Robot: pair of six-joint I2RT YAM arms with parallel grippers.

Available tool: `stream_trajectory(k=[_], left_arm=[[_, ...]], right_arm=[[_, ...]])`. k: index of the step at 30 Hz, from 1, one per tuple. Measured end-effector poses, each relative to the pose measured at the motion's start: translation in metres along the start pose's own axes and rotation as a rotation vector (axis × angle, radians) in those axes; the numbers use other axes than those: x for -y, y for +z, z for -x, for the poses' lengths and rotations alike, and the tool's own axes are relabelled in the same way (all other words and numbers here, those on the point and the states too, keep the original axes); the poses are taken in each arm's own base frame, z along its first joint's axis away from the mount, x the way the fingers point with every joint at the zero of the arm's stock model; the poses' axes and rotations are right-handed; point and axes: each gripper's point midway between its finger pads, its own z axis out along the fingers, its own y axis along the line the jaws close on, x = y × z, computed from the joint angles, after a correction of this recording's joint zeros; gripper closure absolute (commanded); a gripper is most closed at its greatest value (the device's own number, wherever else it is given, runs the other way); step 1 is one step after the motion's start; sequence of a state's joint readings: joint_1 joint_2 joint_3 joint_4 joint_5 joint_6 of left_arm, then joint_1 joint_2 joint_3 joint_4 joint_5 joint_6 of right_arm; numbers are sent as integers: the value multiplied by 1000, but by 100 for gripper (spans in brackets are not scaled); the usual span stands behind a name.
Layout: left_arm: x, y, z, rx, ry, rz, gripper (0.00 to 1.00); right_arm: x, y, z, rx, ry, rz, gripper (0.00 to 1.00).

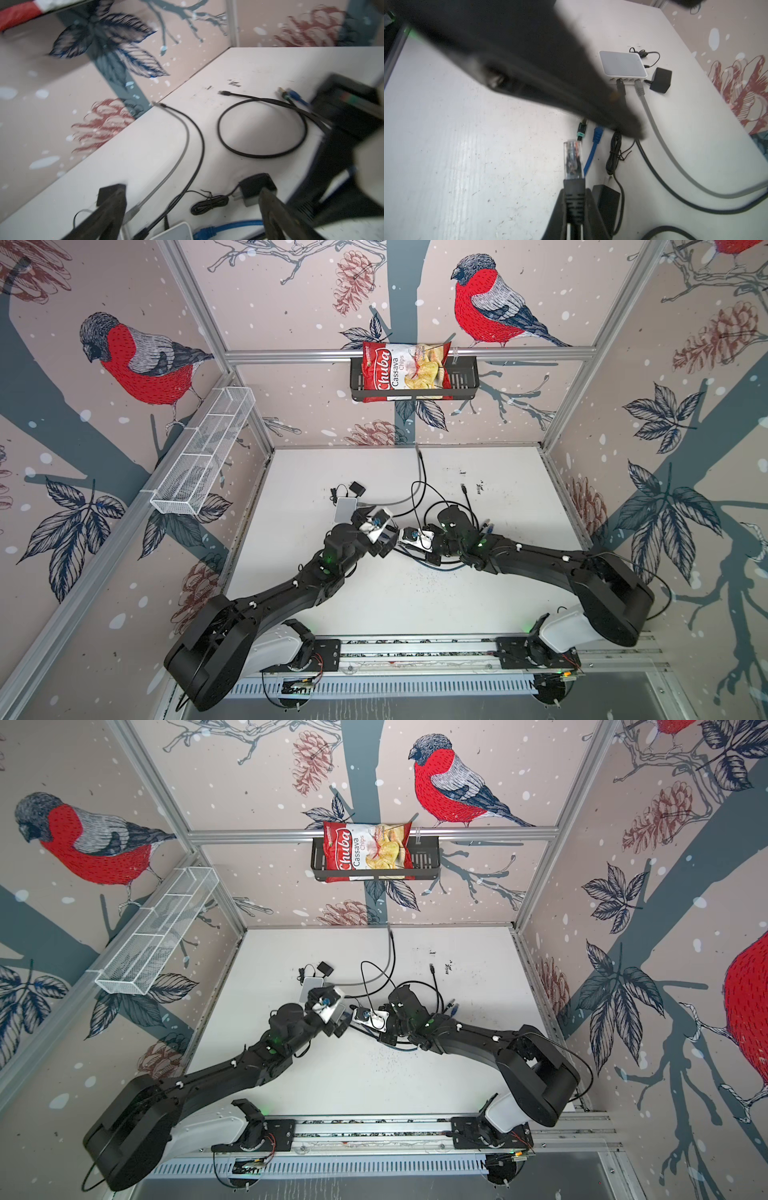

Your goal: Insert the plug into the switch port

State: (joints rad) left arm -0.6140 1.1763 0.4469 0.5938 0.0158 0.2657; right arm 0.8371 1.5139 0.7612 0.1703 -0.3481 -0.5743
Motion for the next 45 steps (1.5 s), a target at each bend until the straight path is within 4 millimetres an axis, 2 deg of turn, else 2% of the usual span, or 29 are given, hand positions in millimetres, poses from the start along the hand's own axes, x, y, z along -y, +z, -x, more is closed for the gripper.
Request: stream_trajectory(k=[2,7,9,14,19,24,29,37,45], left_arm=[[-7,3,-2,-35,-70,24,2],[-4,-4,-50,-179,-242,48,3],[-7,-9,-63,-211,-317,77,6],[-22,-18,-76,-214,-509,150,8],[-33,-18,-85,-227,-635,193,11],[-41,-15,-110,-288,-746,234,16],[-45,-13,-134,-345,-824,263,18],[-47,-5,-154,-374,-886,258,27],[-42,13,-153,-373,-914,186,43]], right_arm=[[0,3,-3,-10,42,2,96],[2,13,-11,-43,155,-3,96],[3,19,-13,-57,200,-4,96],[-6,35,-19,-102,283,8,96],[-18,50,-21,-142,324,17,96],[-26,63,-25,-184,362,18,96],[-26,75,-32,-222,404,-2,96],[-25,91,-34,-247,419,-18,96],[-21,100,-31,-244,438,-31,96]])
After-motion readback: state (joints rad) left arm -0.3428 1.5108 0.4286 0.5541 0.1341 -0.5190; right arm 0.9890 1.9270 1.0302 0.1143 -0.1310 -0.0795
